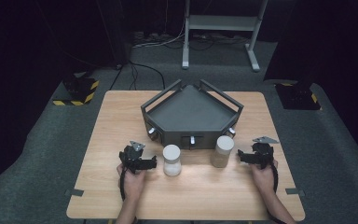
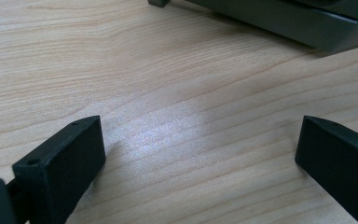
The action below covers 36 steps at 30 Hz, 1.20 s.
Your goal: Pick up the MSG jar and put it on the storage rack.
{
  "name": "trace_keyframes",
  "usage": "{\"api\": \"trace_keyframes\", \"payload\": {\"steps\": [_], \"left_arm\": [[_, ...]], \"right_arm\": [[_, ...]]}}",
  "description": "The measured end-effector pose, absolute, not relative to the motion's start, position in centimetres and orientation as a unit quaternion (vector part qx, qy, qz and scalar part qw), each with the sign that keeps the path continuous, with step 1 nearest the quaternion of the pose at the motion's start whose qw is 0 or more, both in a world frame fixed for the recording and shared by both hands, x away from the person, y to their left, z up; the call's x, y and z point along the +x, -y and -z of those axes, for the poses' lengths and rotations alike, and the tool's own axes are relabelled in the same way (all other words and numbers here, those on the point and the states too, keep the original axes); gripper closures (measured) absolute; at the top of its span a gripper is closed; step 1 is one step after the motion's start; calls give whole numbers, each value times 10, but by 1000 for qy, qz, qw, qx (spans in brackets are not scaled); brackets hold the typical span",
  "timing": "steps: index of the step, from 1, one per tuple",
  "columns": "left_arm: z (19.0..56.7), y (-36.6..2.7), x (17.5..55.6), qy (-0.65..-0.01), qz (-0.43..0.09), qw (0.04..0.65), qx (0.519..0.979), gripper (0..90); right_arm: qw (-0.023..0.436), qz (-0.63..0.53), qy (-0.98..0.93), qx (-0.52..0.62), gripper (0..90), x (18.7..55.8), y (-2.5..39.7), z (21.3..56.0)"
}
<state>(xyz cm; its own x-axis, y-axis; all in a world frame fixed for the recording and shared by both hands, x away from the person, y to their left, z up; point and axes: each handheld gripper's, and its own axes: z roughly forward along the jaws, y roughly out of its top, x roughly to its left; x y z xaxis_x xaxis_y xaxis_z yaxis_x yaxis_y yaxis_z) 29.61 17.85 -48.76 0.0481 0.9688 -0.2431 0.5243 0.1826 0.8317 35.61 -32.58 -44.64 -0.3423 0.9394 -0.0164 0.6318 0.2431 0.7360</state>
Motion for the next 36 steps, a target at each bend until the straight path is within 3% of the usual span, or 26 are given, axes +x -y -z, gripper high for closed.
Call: {"api": "trace_keyframes", "payload": {"steps": [19, 36], "left_arm": [[487, -180, 297, -638, -256, 429, 586, 12], [470, -191, 280, -594, -241, 443, 627, 3]], "right_arm": [[235, -325, -753, 521, 81, 357, 326, 446], [234, -324, -753, 522, 69, 357, 326, 446]]}}
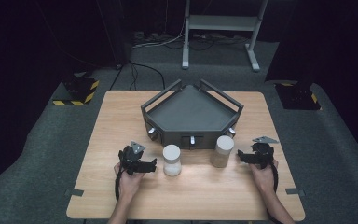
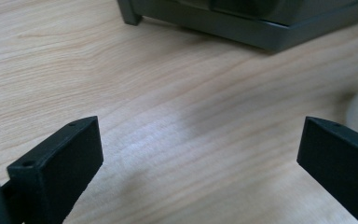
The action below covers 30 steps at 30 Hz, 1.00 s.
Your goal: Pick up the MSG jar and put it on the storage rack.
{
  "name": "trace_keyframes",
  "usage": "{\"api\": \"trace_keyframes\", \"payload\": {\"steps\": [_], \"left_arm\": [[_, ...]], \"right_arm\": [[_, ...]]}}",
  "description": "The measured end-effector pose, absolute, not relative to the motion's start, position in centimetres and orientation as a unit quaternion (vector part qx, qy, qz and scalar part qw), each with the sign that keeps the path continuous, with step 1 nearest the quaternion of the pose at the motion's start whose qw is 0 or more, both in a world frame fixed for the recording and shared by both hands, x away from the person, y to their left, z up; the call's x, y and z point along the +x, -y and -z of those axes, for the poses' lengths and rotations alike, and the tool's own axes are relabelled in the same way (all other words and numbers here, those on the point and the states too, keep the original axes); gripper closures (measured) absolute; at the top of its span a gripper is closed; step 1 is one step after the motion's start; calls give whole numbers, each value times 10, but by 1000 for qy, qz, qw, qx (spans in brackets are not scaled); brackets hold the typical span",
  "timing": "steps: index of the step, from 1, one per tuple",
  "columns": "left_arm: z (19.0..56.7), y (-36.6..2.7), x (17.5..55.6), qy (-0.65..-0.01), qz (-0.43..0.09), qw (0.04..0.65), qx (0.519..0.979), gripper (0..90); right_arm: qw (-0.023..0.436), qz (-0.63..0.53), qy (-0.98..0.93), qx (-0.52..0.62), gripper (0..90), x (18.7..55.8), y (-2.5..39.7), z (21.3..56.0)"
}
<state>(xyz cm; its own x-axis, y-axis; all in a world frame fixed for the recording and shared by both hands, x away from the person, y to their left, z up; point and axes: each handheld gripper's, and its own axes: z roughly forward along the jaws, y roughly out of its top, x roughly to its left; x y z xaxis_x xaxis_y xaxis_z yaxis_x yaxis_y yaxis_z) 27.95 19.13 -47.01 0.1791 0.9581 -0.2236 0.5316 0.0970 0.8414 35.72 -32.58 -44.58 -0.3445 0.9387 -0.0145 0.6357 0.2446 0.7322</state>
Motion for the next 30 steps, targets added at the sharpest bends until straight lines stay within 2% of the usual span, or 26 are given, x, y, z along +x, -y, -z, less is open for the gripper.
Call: {"api": "trace_keyframes", "payload": {"steps": [17, 30], "left_arm": [[464, -196, 261, -545, -196, 453, 677, 7], [461, -185, 254, -499, -168, 472, 707, 13]], "right_arm": [[234, -323, -754, 522, 69, 357, 326, 446], [234, -324, -754, 521, 73, 357, 326, 446]]}}
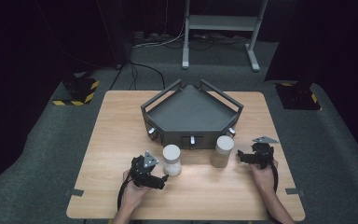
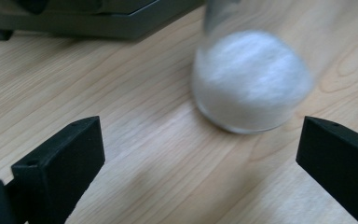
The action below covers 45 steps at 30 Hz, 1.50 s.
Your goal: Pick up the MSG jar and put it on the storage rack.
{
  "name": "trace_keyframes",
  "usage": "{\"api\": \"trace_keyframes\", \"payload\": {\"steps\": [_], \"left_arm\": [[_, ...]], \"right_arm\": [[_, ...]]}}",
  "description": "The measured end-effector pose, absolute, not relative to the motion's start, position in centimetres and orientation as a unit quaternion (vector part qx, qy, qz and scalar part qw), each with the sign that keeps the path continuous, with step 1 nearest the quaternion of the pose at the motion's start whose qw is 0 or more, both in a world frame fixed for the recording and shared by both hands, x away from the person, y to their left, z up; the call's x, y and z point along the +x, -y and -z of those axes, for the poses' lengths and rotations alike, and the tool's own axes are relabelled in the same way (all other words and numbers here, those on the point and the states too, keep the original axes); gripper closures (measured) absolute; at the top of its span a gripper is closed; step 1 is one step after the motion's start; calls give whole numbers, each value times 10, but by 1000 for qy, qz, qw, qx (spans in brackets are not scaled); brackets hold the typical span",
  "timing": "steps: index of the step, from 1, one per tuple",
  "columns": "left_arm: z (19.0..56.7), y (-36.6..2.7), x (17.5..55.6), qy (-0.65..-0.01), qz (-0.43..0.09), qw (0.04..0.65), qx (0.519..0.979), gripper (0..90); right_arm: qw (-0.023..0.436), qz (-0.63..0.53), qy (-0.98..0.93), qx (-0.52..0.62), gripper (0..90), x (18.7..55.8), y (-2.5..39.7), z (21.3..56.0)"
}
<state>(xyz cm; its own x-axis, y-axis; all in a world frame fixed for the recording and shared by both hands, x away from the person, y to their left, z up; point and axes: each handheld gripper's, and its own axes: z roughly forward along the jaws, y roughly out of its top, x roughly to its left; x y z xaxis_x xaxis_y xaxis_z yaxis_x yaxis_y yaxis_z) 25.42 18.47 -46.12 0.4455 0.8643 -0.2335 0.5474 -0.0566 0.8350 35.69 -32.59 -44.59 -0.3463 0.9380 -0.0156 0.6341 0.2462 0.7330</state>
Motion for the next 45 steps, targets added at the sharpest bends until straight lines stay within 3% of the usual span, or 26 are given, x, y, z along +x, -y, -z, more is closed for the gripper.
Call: {"api": "trace_keyframes", "payload": {"steps": [23, 45], "left_arm": [[450, -162, 262, -477, -164, 520, 689, 82], [446, -149, 263, -477, -176, 554, 659, 256]], "right_arm": [[235, -325, -754, 521, 79, 356, 326, 446], [235, -325, -753, 521, 84, 356, 326, 446]]}}
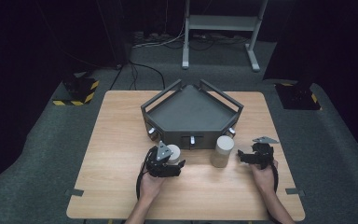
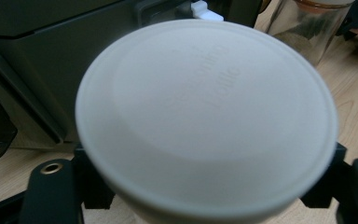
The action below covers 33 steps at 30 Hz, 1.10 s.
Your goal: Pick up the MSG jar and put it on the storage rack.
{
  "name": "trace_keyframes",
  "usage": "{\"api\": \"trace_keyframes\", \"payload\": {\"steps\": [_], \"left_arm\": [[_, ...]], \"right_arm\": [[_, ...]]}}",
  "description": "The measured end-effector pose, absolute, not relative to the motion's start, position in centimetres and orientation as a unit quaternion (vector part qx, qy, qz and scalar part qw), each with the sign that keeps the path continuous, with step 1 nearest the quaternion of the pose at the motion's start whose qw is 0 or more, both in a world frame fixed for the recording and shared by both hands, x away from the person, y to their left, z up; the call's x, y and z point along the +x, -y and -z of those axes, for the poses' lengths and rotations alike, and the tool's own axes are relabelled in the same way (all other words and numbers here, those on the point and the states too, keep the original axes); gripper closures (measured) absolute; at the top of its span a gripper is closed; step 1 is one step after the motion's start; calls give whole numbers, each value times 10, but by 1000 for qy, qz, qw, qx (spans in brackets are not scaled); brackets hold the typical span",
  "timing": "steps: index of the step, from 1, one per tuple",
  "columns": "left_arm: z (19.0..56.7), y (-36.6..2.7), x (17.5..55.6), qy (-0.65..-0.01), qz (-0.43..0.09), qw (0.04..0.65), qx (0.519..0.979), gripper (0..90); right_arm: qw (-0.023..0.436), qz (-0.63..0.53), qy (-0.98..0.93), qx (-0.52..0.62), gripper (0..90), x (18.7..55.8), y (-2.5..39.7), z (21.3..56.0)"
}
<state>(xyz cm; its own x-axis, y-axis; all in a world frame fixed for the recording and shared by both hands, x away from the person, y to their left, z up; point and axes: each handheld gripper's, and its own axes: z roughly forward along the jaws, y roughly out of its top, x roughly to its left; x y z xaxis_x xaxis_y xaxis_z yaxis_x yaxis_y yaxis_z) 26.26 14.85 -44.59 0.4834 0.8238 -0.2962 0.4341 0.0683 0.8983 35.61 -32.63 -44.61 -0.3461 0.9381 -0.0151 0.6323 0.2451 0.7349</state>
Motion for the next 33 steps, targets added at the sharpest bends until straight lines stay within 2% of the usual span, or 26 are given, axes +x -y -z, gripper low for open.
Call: {"api": "trace_keyframes", "payload": {"steps": [13, 33], "left_arm": [[446, -149, 262, -483, -179, 557, 652, 330], [444, -148, 261, -476, -188, 551, 659, 346]], "right_arm": [[235, -325, -753, 521, 85, 356, 326, 446], [235, -326, -752, 522, 88, 356, 327, 446]]}}
